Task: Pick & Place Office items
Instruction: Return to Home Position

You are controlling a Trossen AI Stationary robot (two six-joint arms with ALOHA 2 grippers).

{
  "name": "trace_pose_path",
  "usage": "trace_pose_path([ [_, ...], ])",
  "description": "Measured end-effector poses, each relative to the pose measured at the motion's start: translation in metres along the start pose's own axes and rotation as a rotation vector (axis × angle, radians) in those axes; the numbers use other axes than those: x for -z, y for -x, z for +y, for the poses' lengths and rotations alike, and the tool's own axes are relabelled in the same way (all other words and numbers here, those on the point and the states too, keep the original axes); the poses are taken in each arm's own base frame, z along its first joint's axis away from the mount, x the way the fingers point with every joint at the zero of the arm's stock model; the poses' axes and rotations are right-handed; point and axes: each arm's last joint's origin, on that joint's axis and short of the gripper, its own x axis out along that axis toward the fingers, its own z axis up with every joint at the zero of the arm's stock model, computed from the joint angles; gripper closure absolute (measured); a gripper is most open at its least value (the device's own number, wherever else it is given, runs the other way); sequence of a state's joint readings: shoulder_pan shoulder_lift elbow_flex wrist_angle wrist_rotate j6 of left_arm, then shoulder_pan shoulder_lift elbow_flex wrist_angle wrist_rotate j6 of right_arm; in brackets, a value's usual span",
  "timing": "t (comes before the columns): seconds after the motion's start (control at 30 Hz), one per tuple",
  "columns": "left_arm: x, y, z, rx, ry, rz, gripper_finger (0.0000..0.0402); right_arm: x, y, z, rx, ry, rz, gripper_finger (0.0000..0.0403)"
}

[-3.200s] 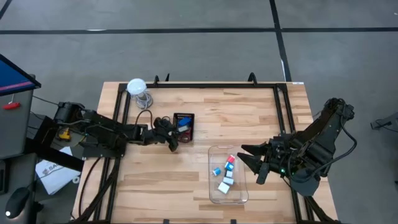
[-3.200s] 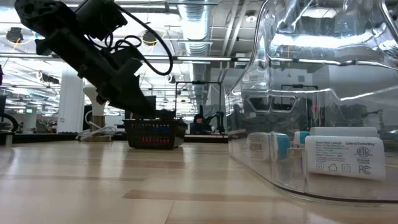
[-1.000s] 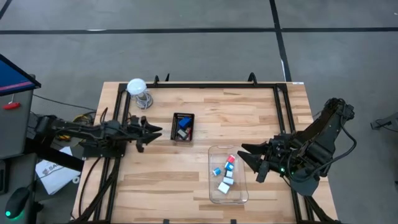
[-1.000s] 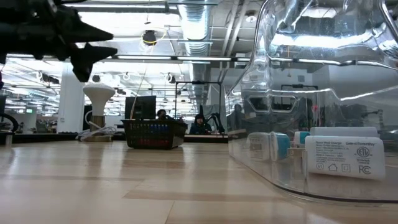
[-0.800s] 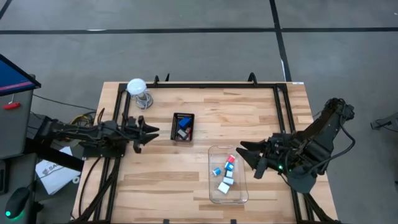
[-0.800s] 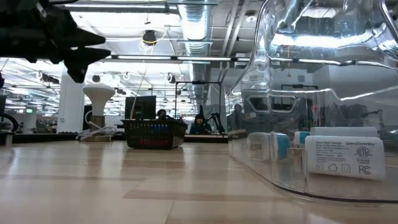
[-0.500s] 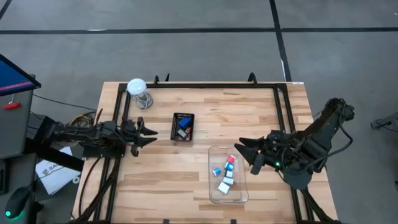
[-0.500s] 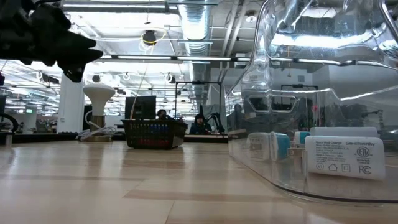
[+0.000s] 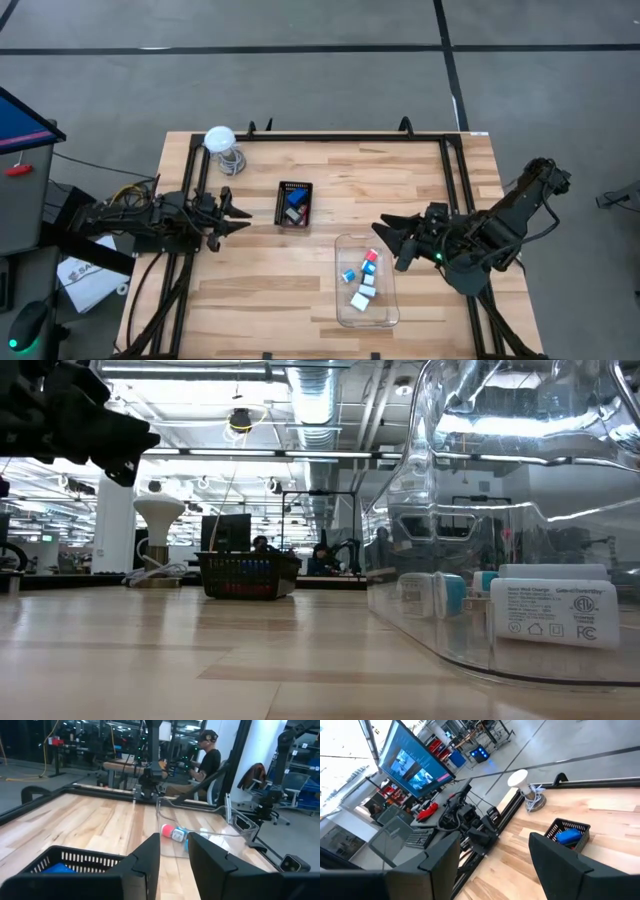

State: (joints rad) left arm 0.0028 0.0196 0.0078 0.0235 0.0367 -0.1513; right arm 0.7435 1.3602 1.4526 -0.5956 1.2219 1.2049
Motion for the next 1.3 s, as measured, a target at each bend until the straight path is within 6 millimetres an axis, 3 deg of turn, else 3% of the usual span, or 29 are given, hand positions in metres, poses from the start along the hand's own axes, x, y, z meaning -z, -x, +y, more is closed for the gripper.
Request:
trace_pose_path([
  [0.37, 0.000, -0.003, 0.002, -0.045, 0.009, -0.004, 0.0312, -0.005, -0.018, -0.006, 0.035, 0.091, 0.031, 0.0175],
  [0.6, -0.003, -0.005, 0.002, -0.050, 0.009, -0.023, 0.0312, -0.022, -0.059, -0.013, 0.004, 0.282, 0.165, 0.0175],
  [0.8, -0.001, -0.006, 0.002, -0.054, 0.010, 0.000, 0.0312, -0.050, -0.102, -0.021, -0.213, 0.505, 0.277, 0.0175],
  [0.93, 0.001, -0.007, 0.002, -0.056, 0.010, 0.013, 0.0312, -0.067, -0.120, -0.028, -0.379, 0.599, 0.304, 0.0175],
  [1.2, 0.001, -0.008, 0.003, -0.057, 0.010, 0.021, 0.0312, -0.079, -0.136, -0.041, -0.611, 0.713, 0.345, 0.0175],
  [1.3, 0.001, -0.008, 0.003, -0.057, 0.010, 0.021, 0.0312, -0.079, -0.129, -0.050, -0.701, 0.695, 0.307, 0.0175],
])
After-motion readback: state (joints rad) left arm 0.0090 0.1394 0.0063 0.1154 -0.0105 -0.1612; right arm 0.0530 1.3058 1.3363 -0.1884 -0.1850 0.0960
